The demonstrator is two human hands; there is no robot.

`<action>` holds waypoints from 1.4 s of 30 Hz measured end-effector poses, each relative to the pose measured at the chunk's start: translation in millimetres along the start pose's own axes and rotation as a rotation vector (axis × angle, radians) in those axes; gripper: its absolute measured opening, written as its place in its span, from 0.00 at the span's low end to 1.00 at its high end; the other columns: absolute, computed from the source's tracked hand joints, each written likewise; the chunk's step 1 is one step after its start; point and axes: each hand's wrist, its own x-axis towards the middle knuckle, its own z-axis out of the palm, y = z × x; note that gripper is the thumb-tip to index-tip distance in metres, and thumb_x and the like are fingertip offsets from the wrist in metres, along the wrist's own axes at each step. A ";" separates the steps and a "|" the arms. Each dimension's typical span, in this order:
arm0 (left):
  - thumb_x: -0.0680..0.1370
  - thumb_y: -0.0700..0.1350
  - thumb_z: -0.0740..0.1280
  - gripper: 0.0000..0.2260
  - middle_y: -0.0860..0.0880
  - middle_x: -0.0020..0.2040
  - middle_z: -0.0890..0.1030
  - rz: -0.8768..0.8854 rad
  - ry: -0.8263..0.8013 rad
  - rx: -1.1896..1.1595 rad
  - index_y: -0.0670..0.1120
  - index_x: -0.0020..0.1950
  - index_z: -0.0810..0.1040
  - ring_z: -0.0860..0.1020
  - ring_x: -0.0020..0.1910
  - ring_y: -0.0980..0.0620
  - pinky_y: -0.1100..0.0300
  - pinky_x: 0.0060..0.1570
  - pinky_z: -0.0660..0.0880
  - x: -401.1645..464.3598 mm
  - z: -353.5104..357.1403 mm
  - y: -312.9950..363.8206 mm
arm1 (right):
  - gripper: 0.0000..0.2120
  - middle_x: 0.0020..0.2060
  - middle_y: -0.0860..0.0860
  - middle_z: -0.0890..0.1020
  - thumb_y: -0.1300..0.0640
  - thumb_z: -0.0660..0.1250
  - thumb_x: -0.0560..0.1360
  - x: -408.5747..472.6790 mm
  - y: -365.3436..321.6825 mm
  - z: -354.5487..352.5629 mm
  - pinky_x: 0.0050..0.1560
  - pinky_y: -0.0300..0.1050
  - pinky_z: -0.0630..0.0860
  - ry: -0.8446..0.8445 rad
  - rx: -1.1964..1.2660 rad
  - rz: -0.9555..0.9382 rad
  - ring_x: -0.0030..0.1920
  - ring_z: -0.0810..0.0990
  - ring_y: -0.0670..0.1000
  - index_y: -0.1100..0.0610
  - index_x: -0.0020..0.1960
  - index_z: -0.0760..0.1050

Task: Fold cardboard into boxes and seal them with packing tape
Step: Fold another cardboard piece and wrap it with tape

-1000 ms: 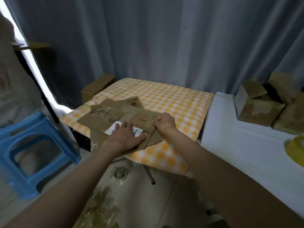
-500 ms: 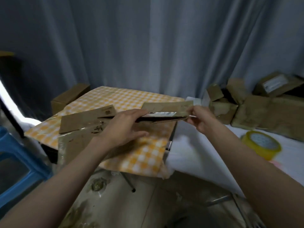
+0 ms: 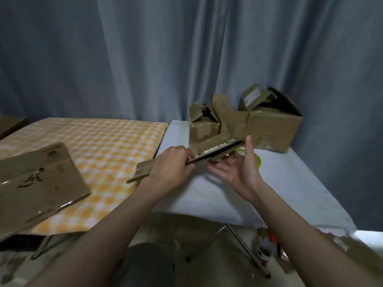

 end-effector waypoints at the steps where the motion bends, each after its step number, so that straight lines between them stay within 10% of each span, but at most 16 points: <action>1: 0.77 0.53 0.67 0.10 0.52 0.52 0.81 -0.012 -0.008 -0.040 0.58 0.58 0.80 0.78 0.54 0.47 0.52 0.49 0.75 4.4 4.4 6.1 | 0.32 0.60 0.57 0.82 0.30 0.59 0.76 -0.8 1.5 -3.4 0.59 0.62 0.80 -0.005 -0.012 -0.013 0.61 0.81 0.63 0.53 0.67 0.73; 7: 0.64 0.71 0.70 0.22 0.56 0.44 0.80 -0.006 -0.145 -0.212 0.60 0.49 0.82 0.78 0.43 0.55 0.53 0.44 0.77 22.9 18.8 16.3 | 0.23 0.55 0.57 0.85 0.50 0.67 0.80 5.7 25.3 -20.4 0.48 0.52 0.84 -0.066 -0.157 -0.088 0.53 0.85 0.59 0.53 0.71 0.66; 11: 0.62 0.72 0.71 0.12 0.71 0.45 0.78 0.034 -0.157 -0.442 0.73 0.43 0.79 0.77 0.45 0.66 0.66 0.41 0.71 21.5 20.5 1.9 | 0.23 0.60 0.57 0.83 0.53 0.69 0.79 12.0 28.3 -24.3 0.48 0.50 0.83 -0.098 -0.100 -0.139 0.58 0.84 0.59 0.55 0.71 0.67; 18: 0.76 0.50 0.69 0.10 0.63 0.49 0.84 0.070 0.008 -0.403 0.59 0.57 0.83 0.80 0.46 0.63 0.64 0.49 0.77 18.8 26.2 -11.3 | 0.26 0.52 0.56 0.86 0.69 0.73 0.72 21.1 39.3 -3.5 0.43 0.43 0.82 0.007 -0.320 -0.226 0.51 0.86 0.53 0.60 0.67 0.69; 25: 0.79 0.45 0.65 0.11 0.57 0.29 0.74 0.115 0.161 -0.301 0.56 0.38 0.75 0.75 0.33 0.57 0.63 0.33 0.64 27.4 -23.5 -11.4 | 0.24 0.50 0.54 0.86 0.69 0.68 0.75 19.0 26.8 19.0 0.36 0.41 0.80 0.086 -0.382 -0.277 0.46 0.87 0.53 0.49 0.65 0.70; 31: 0.78 0.43 0.64 0.10 0.48 0.27 0.68 -0.046 0.305 -0.248 0.43 0.38 0.77 0.69 0.32 0.45 0.64 0.30 0.62 47.5 -81.5 -24.2 | 0.09 0.28 0.48 0.82 0.63 0.67 0.77 12.1 -36.6 34.1 0.26 0.35 0.74 0.294 -0.343 -0.343 0.29 0.81 0.45 0.55 0.39 0.74; 37: 0.77 0.42 0.64 0.13 0.51 0.24 0.67 -0.184 0.256 -0.307 0.43 0.32 0.72 0.68 0.28 0.48 0.61 0.28 0.61 39.7 -70.7 -19.9 | 0.12 0.36 0.55 0.81 0.49 0.66 0.79 1.0 -61.0 60.7 0.28 0.42 0.78 0.206 -0.644 -0.177 0.30 0.80 0.50 0.57 0.53 0.78; 42: 0.76 0.44 0.64 0.10 0.48 0.30 0.73 -0.311 0.211 -0.368 0.45 0.35 0.72 0.74 0.37 0.42 0.53 0.35 0.62 36.1 -61.0 -6.6 | 0.03 0.32 0.49 0.82 0.57 0.67 0.76 -1.5 -35.6 77.7 0.26 0.38 0.76 0.139 -0.842 -0.103 0.28 0.81 0.44 0.53 0.44 0.74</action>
